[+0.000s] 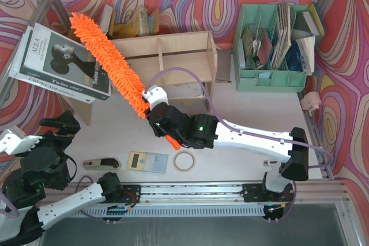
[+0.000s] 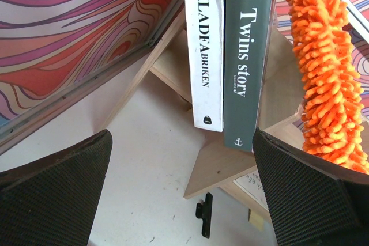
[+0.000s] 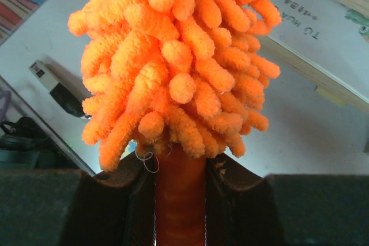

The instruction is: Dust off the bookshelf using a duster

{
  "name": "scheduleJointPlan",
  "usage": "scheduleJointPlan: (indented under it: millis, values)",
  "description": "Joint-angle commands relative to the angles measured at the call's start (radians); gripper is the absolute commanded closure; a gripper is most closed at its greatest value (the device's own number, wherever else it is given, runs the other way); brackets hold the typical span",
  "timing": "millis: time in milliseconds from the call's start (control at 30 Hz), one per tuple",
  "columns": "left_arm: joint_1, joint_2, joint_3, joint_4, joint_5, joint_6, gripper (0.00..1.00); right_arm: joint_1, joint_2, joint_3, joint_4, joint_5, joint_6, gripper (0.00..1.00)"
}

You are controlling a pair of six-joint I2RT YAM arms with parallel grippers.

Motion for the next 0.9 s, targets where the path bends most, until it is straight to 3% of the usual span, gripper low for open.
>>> scheduleJointPlan:
  millis: [0,267,500,700,867]
  values:
    - [-0.004,-0.017,-0.017,0.014,-0.019,0.025,0.02,-0.001,-0.009,0.04,-0.056,0.101,0.001,1.0]
    - [-0.004,-0.023,-0.018,0.011,-0.02,0.025,0.02,-0.014,-0.047,0.082,-0.193,0.183,0.004,1.0]
    - [-0.004,-0.028,-0.019,0.011,-0.02,0.019,0.02,-0.005,0.053,0.314,-0.33,0.1,-0.045,1.0]
    - [-0.004,-0.019,-0.021,0.017,-0.012,0.019,0.02,-0.004,0.178,0.581,-0.549,0.082,-0.075,1.0]
    - [-0.004,0.034,-0.026,0.074,0.011,0.073,0.02,0.002,0.239,0.663,-0.639,0.039,-0.084,1.0]
